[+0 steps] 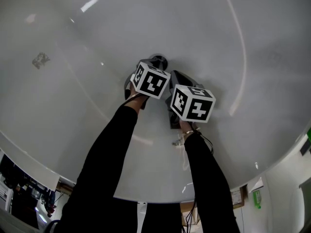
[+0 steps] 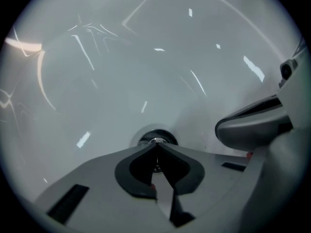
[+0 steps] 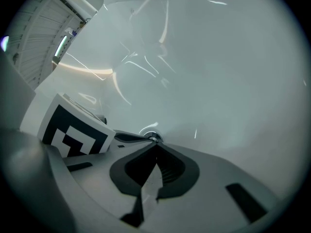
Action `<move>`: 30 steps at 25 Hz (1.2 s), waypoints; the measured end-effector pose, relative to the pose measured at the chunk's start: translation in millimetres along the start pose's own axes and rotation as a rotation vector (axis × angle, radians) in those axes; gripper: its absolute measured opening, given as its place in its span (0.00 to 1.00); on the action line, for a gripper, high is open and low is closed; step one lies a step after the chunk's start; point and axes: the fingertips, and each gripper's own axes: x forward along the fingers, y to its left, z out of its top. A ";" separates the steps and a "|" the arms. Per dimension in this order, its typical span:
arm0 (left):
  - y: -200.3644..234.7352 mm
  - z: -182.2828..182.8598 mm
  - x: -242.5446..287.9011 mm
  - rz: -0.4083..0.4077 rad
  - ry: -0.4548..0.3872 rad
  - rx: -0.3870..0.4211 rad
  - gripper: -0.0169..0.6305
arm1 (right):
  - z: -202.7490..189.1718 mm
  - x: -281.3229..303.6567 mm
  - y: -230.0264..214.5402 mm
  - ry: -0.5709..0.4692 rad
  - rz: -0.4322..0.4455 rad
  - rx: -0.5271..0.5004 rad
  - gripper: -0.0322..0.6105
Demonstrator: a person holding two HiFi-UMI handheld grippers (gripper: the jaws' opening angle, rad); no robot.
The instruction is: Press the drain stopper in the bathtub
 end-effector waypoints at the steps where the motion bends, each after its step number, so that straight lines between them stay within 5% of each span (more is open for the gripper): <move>1: -0.5 0.0 -0.3 -0.001 0.002 0.003 0.04 | 0.3 -0.4 0.0 -0.002 0.000 0.001 0.05; 30: -0.6 -0.4 -12.7 -0.003 0.001 -0.013 0.04 | 5.4 -15.8 -2.1 0.007 -0.045 -0.037 0.05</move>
